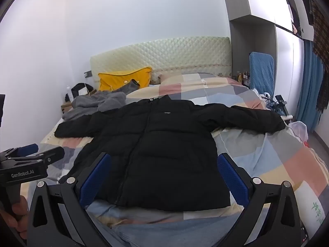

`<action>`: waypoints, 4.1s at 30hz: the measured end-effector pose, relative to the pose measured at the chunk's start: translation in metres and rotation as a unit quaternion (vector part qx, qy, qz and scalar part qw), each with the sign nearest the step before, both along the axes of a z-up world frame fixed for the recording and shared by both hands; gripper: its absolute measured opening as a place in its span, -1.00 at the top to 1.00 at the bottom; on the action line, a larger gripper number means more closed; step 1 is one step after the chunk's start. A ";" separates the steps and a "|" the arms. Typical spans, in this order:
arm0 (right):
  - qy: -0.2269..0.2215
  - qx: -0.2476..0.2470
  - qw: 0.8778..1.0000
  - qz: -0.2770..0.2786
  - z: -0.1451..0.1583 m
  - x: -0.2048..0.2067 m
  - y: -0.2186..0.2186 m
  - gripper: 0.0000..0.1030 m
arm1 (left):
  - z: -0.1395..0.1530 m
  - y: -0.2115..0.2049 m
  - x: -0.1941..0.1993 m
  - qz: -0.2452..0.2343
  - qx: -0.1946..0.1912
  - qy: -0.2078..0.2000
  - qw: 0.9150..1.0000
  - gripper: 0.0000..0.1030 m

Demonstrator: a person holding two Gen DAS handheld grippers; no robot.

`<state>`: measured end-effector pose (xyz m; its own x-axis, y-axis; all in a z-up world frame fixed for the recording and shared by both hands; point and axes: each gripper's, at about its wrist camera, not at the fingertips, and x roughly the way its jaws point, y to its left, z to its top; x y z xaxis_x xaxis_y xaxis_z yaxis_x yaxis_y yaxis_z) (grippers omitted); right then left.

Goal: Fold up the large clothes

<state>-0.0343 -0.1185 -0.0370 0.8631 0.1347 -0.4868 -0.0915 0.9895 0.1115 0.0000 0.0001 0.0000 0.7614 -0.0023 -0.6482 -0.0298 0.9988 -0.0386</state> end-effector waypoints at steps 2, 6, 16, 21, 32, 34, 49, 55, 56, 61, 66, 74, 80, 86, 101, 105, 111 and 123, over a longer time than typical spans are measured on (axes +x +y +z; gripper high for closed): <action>-0.001 -0.002 1.000 -0.005 0.000 0.000 -0.001 -1.00 | 0.000 0.000 0.000 -0.001 0.001 0.002 1.000 -1.00; 0.000 0.000 1.000 -0.010 0.001 0.000 -0.003 -1.00 | 0.002 0.000 -0.002 -0.004 0.000 0.004 1.000 -1.00; -0.005 0.011 1.000 -0.015 0.005 -0.001 -0.014 -1.00 | 0.001 0.003 0.001 -0.014 -0.002 0.009 1.000 -1.00; -0.005 0.009 1.000 -0.022 0.007 -0.002 -0.017 -1.00 | 0.002 -0.002 0.005 -0.016 0.002 0.013 1.000 -1.00; -0.001 0.001 1.000 -0.028 0.005 -0.001 -0.020 -1.00 | 0.001 -0.008 0.009 -0.021 0.004 0.016 1.000 -1.00; -0.002 0.002 1.000 -0.029 0.005 -0.001 -0.022 -1.00 | 0.002 -0.009 0.010 -0.022 0.005 0.017 1.000 -1.00; 0.000 0.001 1.000 -0.030 0.007 -0.001 -0.021 -1.00 | -0.002 -0.014 0.010 -0.018 0.007 0.017 1.000 -1.00; 0.001 0.002 1.000 -0.030 0.007 -0.003 -0.019 -1.00 | -0.002 -0.016 0.009 -0.022 0.011 0.019 1.000 -1.00; 0.002 0.002 1.000 -0.030 0.007 -0.003 -0.019 -1.00 | -0.001 -0.016 0.009 -0.023 0.011 0.019 1.000 -1.00; 0.001 0.002 1.000 -0.030 0.008 -0.003 -0.019 -1.00 | 0.000 -0.015 0.003 -0.021 0.011 0.017 1.000 -1.00; 0.001 0.001 1.000 -0.029 0.009 -0.002 -0.019 -1.00 | -0.001 -0.016 0.011 -0.022 0.009 0.020 1.000 -1.00; 0.004 0.003 1.000 -0.031 0.010 -0.001 -0.018 -1.00 | -0.001 -0.016 0.011 -0.021 0.009 0.020 1.000 -1.00; 0.006 0.008 1.000 -0.028 0.022 0.005 -0.018 -1.00 | 0.008 -0.015 0.008 -0.018 0.004 0.026 1.000 -1.00; -0.002 0.006 1.000 -0.028 0.034 0.008 -0.017 -1.00 | 0.018 -0.015 0.010 -0.020 -0.001 0.031 0.999 -1.00; -0.018 0.013 0.999 -0.047 0.061 0.032 -0.047 -1.00 | 0.060 -0.036 0.042 -0.047 0.009 0.011 0.999 -1.00; -0.018 0.012 0.998 -0.055 0.065 0.045 -0.063 -1.00 | 0.068 -0.048 0.058 -0.055 0.005 0.006 0.998 -1.00; -0.023 0.010 0.997 -0.073 0.068 0.067 -0.091 -1.00 | 0.083 -0.069 0.084 -0.066 0.006 -0.007 0.998 -1.00; -0.042 0.009 0.989 -0.141 0.027 0.135 -0.164 -0.99 | 0.096 -0.117 0.146 -0.116 -0.001 -0.050 0.992 -1.00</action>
<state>0.1007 -0.2824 -0.0103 0.9047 -0.1098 -0.4118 0.1789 0.9748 0.1332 0.1463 -0.1168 0.0964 0.8007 -0.1870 -0.5691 0.2054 0.9781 -0.0323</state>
